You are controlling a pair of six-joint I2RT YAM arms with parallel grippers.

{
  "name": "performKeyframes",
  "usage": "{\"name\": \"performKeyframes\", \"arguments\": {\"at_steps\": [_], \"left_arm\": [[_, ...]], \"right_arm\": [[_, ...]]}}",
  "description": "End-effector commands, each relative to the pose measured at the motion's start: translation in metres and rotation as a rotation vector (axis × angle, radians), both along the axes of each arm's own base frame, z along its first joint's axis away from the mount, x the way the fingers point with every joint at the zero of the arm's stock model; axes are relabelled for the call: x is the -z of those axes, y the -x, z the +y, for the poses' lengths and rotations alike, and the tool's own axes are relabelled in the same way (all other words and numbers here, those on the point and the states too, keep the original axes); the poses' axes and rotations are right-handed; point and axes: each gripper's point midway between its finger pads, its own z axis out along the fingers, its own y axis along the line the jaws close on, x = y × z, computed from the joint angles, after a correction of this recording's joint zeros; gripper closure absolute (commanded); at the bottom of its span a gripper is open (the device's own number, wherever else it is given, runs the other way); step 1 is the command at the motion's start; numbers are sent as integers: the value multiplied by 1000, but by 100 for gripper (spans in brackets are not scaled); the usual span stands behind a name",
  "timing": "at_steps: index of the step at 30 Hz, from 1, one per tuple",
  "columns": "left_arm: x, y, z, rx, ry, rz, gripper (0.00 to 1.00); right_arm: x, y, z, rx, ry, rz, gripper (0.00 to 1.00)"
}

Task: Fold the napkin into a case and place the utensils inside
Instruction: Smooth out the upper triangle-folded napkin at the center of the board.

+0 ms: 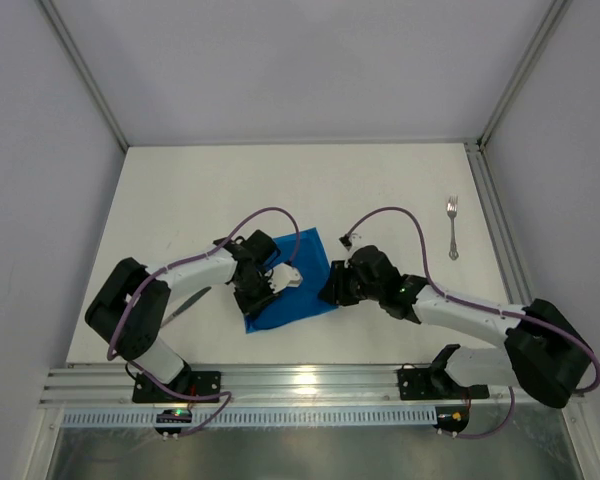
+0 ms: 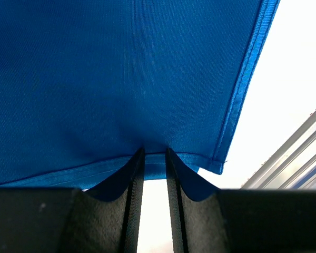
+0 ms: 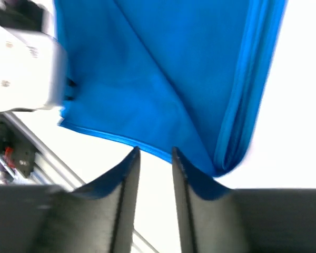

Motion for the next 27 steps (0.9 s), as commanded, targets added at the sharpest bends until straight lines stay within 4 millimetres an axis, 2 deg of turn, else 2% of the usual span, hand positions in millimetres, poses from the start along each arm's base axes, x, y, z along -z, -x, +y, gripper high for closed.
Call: {"name": "performKeyframes", "arguments": {"at_steps": [1,2,5,7,8,9,11,12,15,21,25,27], "left_arm": [[15,-6,1,30,-12,-33,75],[15,-6,1,28,-10,-33,75],[14,-6,-1,26,-4,-31,75],[14,-7,-3,23,1,-33,75],[14,-7,-3,21,3,-33,75],[14,-7,-3,18,5,-33,75],[13,-8,-4,15,9,-35,75],[13,-8,-4,15,9,-37,75],[13,-7,-4,11,8,-32,75],[14,-9,-5,9,11,-35,75],[13,-9,-5,6,11,-35,75],[13,-9,-6,6,13,-34,75]], "right_arm": [[-26,-9,-23,102,-5,-13,57],[-29,-9,-33,131,-9,0,44],[-17,-6,-50,168,5,45,29],[-2,-6,-59,191,9,89,27],[-2,-6,-56,177,-18,97,27],[5,-5,-56,170,-13,109,28],[5,-7,-52,152,-32,90,34],[6,-7,-51,146,-35,82,45],[6,-7,-55,160,-42,61,59],[27,6,-58,166,-29,134,60],[27,-1,-48,144,-63,122,62],[30,3,-44,114,-74,133,64]]}}
